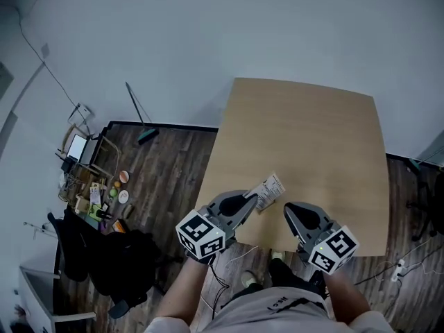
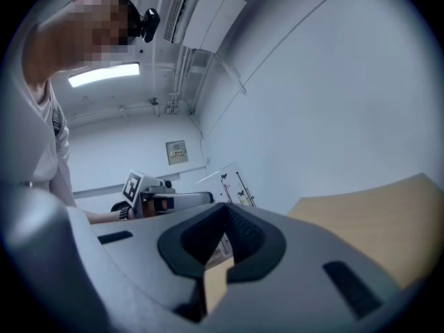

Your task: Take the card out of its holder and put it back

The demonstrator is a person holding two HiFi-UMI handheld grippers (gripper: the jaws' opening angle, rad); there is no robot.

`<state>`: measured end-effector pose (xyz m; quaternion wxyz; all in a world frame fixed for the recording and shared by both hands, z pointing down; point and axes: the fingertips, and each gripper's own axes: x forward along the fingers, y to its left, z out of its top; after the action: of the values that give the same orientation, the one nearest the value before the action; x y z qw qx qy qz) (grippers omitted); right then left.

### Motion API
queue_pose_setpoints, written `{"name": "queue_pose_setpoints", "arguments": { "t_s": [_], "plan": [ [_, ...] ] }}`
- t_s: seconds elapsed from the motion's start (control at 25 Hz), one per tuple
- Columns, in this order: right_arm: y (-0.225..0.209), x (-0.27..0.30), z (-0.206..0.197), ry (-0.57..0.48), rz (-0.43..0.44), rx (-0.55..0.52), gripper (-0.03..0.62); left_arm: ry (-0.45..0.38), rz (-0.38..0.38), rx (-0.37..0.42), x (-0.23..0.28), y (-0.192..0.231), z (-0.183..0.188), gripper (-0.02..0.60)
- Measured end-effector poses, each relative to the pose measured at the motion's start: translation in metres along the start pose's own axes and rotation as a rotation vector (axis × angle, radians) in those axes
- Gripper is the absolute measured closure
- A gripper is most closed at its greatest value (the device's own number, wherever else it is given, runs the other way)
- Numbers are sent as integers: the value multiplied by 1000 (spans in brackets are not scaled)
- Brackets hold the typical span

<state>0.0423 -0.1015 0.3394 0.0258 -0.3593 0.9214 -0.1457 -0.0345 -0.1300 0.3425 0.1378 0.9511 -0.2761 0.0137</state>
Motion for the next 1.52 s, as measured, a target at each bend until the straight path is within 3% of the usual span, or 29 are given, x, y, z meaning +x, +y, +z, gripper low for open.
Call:
{"name": "queue_pose_setpoints", "arguments": {
  "t_s": [0.6,1.0,1.24,1.52],
  "plan": [
    [22,-13,13,-41,11,-21,582,-8,-31,-3,-15,-27,6,555],
    [17,-17,15,-42,-12,-17,582,16,-42,15,-13,-20,3,557],
    [2,-10,6,-24,-32,2,582,55,-60,22,-3,-1,-19,555],
    [-16,-3,-23,17,-37,14,582,91,-47,29,12,32,-73,555]
  ]
}}
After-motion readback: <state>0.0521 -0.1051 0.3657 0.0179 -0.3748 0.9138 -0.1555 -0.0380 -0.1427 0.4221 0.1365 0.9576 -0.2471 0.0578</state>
